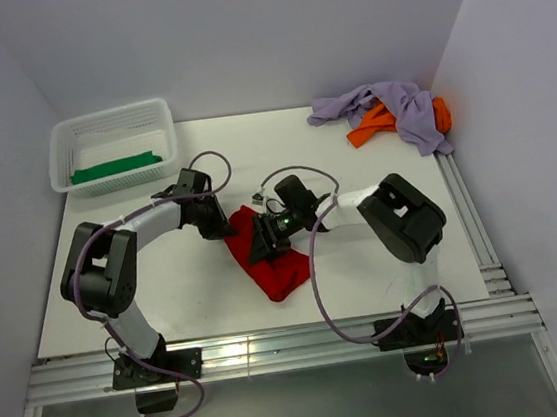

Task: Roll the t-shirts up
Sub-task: Roll the tshirt

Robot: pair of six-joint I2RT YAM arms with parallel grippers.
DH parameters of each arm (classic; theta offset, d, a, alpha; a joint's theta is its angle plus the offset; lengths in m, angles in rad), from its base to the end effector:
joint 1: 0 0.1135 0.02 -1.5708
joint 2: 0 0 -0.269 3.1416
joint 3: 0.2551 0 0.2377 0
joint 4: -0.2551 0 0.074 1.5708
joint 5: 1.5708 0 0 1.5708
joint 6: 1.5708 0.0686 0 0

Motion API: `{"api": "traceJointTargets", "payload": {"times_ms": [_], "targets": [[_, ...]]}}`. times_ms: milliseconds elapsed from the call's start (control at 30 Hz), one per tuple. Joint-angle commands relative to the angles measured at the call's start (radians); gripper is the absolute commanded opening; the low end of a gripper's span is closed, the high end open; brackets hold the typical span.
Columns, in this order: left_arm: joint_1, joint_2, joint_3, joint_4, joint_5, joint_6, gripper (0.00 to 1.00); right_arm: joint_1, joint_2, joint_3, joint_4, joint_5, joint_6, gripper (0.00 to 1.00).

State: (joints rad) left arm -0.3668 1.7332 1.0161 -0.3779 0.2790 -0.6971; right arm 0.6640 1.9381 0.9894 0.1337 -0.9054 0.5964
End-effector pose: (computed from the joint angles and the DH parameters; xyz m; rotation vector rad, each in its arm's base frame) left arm 0.3110 -0.1397 0.1486 -0.3652 2.7698 -0.6813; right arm 0.2654 0.2762 0.1279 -0.5849 2.5609 1.6169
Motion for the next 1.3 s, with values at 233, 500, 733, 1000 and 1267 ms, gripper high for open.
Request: {"api": "traceJointTargets", "payload": {"times_ms": [233,500,733,1000,1267], "targets": [[-0.035,0.025,0.001,-0.004,-0.026,0.030,0.00,0.097,-0.376,0.077,-0.462,0.578,-0.234,0.88],[-0.041,0.040,-0.037,0.030,0.014,0.042,0.00,0.472,-0.351,0.325,-0.771,1.314,-0.189,0.96],[-0.041,0.051,-0.010,0.005,0.051,0.050,0.00,0.678,-0.151,0.459,-0.881,1.579,-0.121,0.93],[-0.040,0.071,0.024,-0.038,0.089,0.047,0.00,0.695,0.117,0.666,-1.066,1.683,-0.064,0.86],[-0.038,0.075,0.039,-0.062,0.101,0.048,0.00,0.695,0.238,0.765,-1.170,1.732,0.000,0.77]]}}
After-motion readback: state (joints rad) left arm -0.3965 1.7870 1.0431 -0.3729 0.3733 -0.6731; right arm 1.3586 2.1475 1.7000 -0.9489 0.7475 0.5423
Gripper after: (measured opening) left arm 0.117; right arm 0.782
